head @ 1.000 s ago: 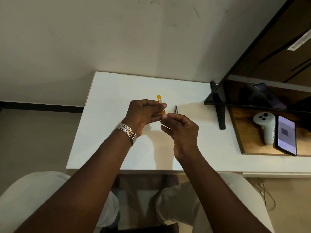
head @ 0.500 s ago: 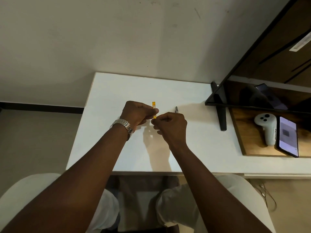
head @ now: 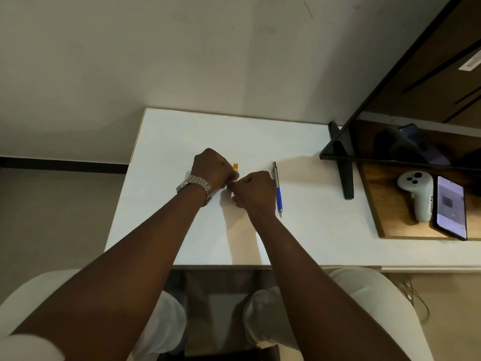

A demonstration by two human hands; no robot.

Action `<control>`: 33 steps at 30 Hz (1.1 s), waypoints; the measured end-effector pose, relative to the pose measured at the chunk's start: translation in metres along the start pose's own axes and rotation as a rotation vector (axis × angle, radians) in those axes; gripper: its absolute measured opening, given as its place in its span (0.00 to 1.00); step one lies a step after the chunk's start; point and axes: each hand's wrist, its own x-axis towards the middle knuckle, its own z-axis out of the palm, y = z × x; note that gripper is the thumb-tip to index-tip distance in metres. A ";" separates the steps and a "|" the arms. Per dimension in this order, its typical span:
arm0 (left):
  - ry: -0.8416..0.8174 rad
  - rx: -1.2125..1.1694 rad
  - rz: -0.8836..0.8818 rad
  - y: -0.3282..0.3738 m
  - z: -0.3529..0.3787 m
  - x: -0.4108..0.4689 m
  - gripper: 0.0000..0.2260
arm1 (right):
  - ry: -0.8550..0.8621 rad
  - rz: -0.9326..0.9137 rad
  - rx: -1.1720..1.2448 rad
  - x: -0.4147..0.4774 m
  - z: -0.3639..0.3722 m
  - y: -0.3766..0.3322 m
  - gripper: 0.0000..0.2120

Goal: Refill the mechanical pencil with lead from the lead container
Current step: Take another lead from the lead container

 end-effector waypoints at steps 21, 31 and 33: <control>0.038 -0.049 0.005 -0.005 0.007 -0.009 0.03 | -0.024 -0.060 -0.128 -0.007 -0.013 -0.001 0.15; 0.062 -0.272 -0.053 0.005 -0.003 -0.019 0.07 | 0.224 -0.119 -0.292 0.025 -0.067 0.021 0.09; 0.059 -0.266 -0.033 0.010 -0.001 -0.020 0.06 | 0.162 -0.064 -0.392 0.034 -0.070 0.024 0.10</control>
